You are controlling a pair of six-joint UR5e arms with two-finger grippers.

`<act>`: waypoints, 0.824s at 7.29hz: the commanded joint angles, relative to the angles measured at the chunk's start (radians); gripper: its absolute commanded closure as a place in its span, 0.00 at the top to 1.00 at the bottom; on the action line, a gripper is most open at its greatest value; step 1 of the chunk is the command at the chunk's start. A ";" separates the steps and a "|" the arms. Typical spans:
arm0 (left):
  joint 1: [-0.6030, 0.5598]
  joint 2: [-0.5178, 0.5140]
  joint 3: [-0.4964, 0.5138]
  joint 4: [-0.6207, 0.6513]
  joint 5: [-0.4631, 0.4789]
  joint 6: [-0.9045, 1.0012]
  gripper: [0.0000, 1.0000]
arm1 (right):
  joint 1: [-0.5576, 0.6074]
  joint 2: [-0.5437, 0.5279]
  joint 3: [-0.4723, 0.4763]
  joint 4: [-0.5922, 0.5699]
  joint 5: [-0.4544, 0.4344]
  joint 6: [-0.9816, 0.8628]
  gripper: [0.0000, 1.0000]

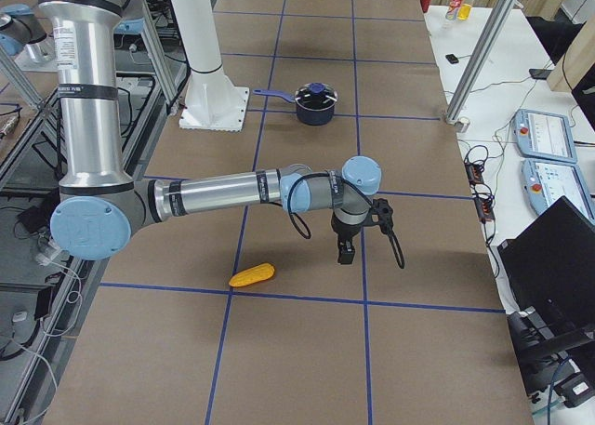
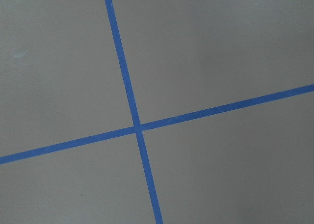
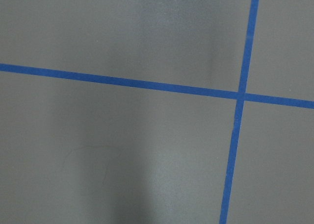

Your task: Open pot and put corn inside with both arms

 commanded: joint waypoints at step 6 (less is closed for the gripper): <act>0.156 -0.327 -0.110 0.351 0.006 -0.328 1.00 | -0.001 -0.028 0.096 0.000 0.001 0.001 1.00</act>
